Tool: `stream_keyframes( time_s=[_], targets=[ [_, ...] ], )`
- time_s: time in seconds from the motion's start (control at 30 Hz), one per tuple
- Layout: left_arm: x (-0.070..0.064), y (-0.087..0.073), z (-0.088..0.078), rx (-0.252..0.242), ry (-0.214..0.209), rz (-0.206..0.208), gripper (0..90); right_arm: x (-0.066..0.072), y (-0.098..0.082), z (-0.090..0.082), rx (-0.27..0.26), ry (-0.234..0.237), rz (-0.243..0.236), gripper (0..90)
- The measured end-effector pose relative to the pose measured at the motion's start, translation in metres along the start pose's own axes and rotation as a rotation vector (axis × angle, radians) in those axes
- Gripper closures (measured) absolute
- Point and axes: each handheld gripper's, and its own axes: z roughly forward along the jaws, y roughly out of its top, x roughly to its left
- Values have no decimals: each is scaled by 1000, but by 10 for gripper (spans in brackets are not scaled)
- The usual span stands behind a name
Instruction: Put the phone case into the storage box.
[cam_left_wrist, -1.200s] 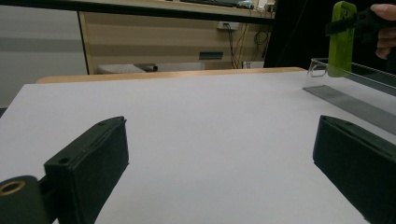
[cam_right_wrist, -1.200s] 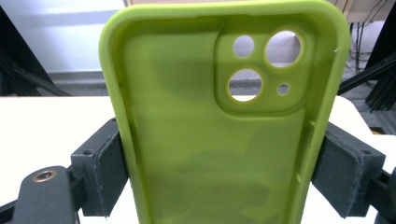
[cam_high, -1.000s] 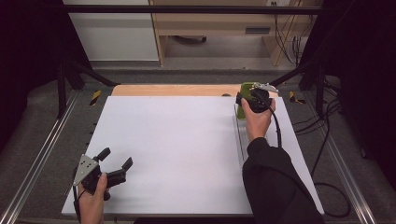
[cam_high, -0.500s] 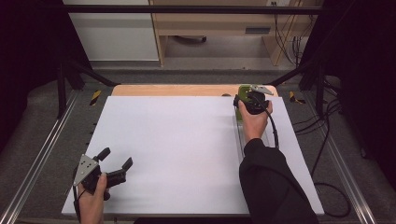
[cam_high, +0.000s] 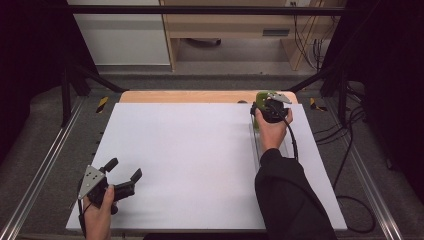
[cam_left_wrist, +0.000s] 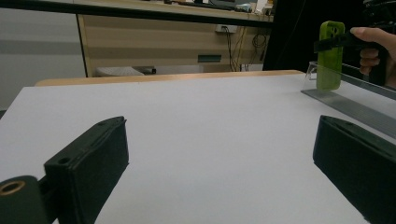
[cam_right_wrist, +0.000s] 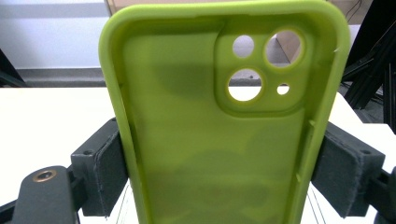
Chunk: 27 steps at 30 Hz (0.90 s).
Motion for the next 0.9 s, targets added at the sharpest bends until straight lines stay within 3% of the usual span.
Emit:
stream_keyframes(
  time_s=[0.9],
  targets=[
    [0,0,0,1,-1,2,30,4,-3,3,-47,-15,8,158]
  ],
)
